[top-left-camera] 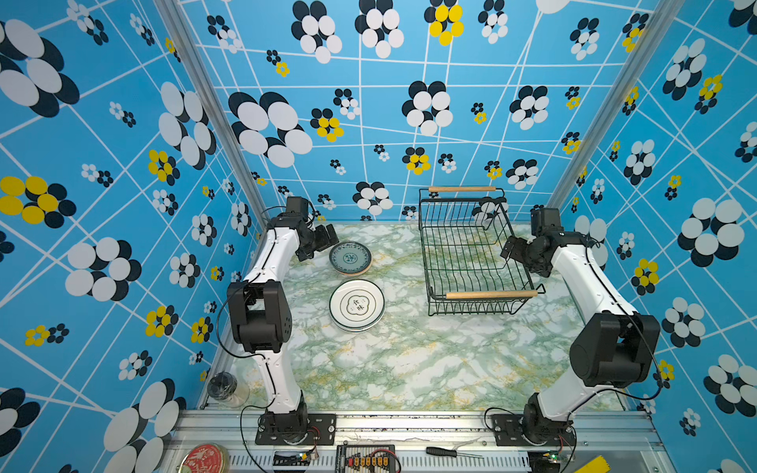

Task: Unload the plates from the dish rack
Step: Rotate the dish rack at the top-center of the table.

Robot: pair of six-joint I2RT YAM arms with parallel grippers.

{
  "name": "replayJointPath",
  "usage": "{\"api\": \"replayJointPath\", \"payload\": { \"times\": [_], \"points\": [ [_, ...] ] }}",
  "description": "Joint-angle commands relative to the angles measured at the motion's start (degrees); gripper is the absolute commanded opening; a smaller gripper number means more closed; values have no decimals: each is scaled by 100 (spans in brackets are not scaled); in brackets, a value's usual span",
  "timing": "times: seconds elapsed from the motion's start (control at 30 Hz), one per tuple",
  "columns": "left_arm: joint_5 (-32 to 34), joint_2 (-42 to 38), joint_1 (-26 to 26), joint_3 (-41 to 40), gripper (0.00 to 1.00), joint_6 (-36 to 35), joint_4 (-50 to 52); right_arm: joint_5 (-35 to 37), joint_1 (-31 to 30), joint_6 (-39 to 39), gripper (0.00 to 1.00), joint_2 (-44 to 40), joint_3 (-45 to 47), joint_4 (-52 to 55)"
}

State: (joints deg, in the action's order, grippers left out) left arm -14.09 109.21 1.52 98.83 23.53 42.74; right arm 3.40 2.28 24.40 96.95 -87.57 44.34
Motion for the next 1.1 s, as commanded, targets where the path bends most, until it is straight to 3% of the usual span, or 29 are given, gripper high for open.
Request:
{"api": "replayJointPath", "payload": {
  "times": [0.0, 0.27, 0.67, 0.83, 1.07],
  "points": [
    [158, -485, 85, -434, 99, 134, -174, -374, 31, -87, 99, 183, -208, 219],
    [152, -1329, 262, -1317, 99, 320, -627, -817, 26, -268, 99, 264, -116, 255],
    [57, -2010, 508, -2001, 99, 587, -1052, -1917, 20, -565, 99, 13, 458, 307],
    [163, -2372, 534, -2236, 99, 638, -1220, -2392, -85, -694, 99, -235, 813, 295],
    [509, -3284, 540, -3185, 99, 727, -2066, -3178, -143, -792, 99, -481, 1264, 31]
  ]
}}
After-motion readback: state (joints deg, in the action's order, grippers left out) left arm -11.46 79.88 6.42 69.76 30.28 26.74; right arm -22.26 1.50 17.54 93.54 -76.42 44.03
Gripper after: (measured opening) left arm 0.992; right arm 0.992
